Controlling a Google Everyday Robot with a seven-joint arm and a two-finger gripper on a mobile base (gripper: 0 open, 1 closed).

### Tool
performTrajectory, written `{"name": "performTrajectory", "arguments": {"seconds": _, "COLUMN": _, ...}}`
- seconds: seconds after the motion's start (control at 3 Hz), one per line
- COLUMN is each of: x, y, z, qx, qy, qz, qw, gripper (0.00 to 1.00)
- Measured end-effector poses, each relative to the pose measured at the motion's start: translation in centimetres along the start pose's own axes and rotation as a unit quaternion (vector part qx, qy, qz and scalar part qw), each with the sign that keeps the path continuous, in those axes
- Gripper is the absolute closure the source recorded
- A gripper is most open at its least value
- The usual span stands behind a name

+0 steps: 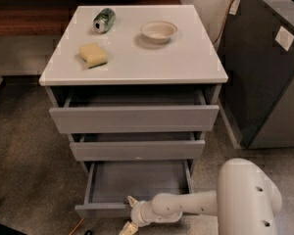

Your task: Place sponge into bottom drawer

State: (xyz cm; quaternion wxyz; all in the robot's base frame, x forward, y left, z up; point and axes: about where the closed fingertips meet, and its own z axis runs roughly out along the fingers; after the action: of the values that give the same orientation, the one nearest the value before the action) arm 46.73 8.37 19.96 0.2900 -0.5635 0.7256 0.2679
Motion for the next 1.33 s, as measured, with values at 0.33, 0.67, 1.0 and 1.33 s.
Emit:
{"name": "performTrajectory", "arguments": {"seconds": 0.33, "x": -0.2, "y": 0.0, "z": -0.2, "qx": -0.001, "qy": 0.0, "qz": -0.001, "qw": 1.0, "gripper": 0.0}}
{"name": "performTrajectory", "arguments": {"seconds": 0.67, "x": -2.8, "y": -0.2, "z": -2.1, "qx": -0.007, "qy": 0.006, "qz": -0.012, "qw": 0.9999, "gripper": 0.0}}
{"name": "performTrajectory", "arguments": {"seconds": 1.0, "x": -7.1, "y": 0.2, "z": -5.6, "qx": -0.016, "qy": 0.038, "qz": -0.021, "qw": 0.9989, "gripper": 0.0}}
{"name": "performTrajectory", "arguments": {"seconds": 1.33, "x": -10.6, "y": 0.3, "z": -8.8, "qx": -0.02, "qy": 0.064, "qz": -0.03, "qw": 0.9973, "gripper": 0.0}}
